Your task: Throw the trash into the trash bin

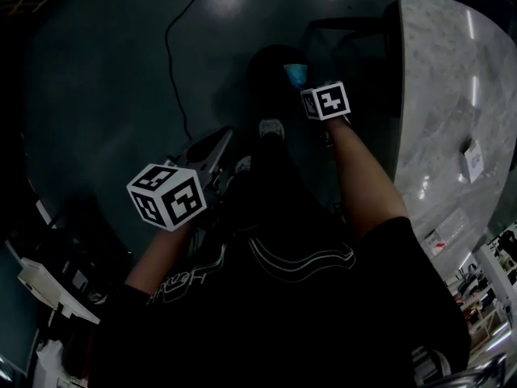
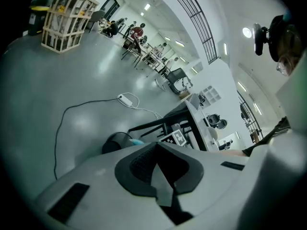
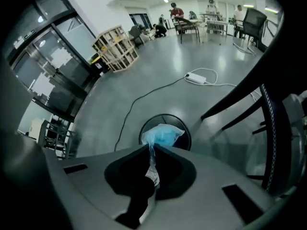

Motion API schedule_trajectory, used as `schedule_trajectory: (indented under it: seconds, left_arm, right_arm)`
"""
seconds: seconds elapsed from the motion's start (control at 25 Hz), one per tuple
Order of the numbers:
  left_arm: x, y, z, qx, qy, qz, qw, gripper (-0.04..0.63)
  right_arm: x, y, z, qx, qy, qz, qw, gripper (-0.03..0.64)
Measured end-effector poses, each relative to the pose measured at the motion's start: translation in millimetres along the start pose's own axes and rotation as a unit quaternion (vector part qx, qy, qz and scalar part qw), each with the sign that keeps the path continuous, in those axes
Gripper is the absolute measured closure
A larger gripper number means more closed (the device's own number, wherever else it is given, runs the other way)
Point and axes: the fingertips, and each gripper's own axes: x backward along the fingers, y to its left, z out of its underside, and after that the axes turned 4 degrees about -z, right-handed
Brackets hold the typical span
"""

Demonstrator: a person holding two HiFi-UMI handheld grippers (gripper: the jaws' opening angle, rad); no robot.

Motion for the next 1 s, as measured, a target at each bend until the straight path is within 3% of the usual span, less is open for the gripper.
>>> schedule_trajectory:
  seconds: [0.44,0.48,0.52,0.56,0.68,0.88,1.0]
  left_arm:
    - [-13.7,17.1,13.9,0.018,0.016,-0.014,0.9996,0.589]
    - [-13.2,17.5,12.2,0.016,0.015,-0.015,0.9996,0.589]
    - [-12.4,17.5,10.6,0.014,0.013,-0.016,0.9997,0.589]
    - [-11.7,17.3,9.5,0.013,0.012,-0.016,0.9997,0.589]
    - [-10.4,14.8,9.3,0.012,0.013,-0.014,0.9997,0.589]
    - [-9.2,6.3,4.1,0.001,0.011,-0.006,0.9999,0.589]
    - [-5.7,-1.7,2.4,-0.006,0.011,0.002,0.9999,0.589]
  right_arm:
    - [-48.8,10.2,6.2,0.011,0.014,-0.041,0.999,0.564]
    - [-49.5,13.4,5.7,0.006,0.014,-0.049,0.999,0.521]
    - [-50.6,16.6,6.1,0.000,0.016,-0.060,0.998,0.424]
    - [-51.5,18.5,7.8,-0.007,0.019,-0.067,0.998,0.391]
    - [-47.0,22.5,11.4,-0.021,0.012,-0.076,0.997,0.377]
    - [-34.1,26.3,9.7,-0.076,-0.045,-0.101,0.991,0.364]
    - [-25.2,28.6,20.1,-0.079,-0.049,-0.095,0.991,0.364]
